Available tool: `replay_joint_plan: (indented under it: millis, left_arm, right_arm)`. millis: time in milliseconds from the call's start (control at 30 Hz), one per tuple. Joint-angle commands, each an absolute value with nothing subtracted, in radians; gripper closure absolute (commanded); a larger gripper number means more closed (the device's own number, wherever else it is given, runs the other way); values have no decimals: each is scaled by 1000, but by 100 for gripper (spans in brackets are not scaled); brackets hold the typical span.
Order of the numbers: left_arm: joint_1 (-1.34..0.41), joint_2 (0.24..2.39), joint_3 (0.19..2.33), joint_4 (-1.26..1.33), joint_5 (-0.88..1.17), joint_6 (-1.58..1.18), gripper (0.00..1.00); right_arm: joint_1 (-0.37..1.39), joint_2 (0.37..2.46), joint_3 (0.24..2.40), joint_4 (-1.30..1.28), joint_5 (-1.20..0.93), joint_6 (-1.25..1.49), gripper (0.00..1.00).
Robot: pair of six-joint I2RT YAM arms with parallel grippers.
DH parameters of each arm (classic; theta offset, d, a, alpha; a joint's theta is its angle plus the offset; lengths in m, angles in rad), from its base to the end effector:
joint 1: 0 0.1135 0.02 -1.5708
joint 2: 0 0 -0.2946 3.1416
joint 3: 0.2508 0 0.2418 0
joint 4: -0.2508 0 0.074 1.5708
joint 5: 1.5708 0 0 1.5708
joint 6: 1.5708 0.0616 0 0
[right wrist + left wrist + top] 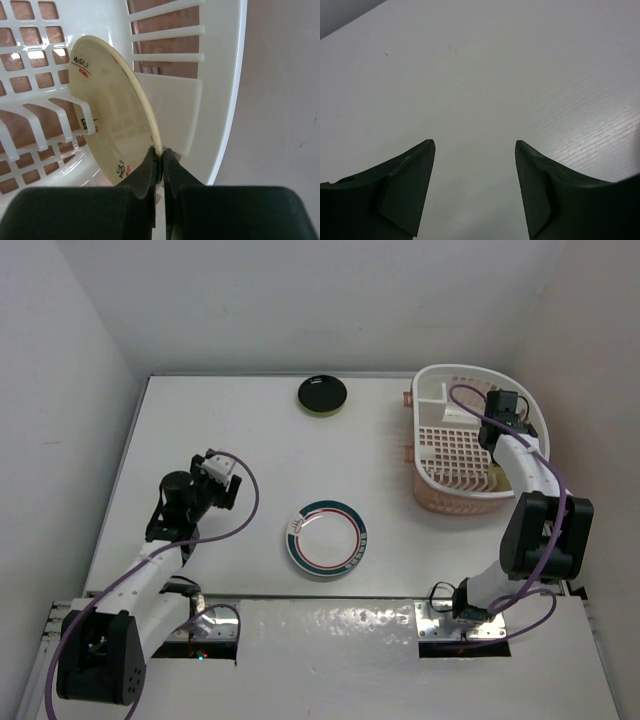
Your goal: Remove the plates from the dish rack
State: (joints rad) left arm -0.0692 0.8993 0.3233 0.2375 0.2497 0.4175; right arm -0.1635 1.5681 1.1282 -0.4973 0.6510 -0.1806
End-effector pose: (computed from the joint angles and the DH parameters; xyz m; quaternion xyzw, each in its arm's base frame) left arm 0.1904 -0.0285 0.2225 0.2650 0.7686 -0.0007 0.5823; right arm 0.3190 -0.0905 0.2635 0.0919 0.9012 -0.3499 0.2388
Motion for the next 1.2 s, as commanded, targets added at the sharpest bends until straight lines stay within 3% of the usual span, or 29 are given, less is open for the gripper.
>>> replay_joint_plan:
  millis: [0, 600, 900, 1067, 1167]
  left_arm:
    - [-61, 908, 374, 287, 250, 407, 37]
    - [-61, 948, 411, 285, 285, 426, 37]
    - [-61, 965, 425, 281, 250, 353, 37]
    - [-60, 1008, 477, 244, 224, 250, 37]
    - [-63, 1014, 505, 210, 343, 291, 38]
  right_arm:
    - [-167, 1559, 1179, -502, 584, -166, 100]
    - [-117, 1430, 1336, -448, 660, -206, 100]
    - [-8, 1443, 1624, -462, 706, -91, 100]
    - [121, 1508, 1850, -393, 490, 118, 100]
    - [155, 1587, 1901, -316, 302, 317, 100]
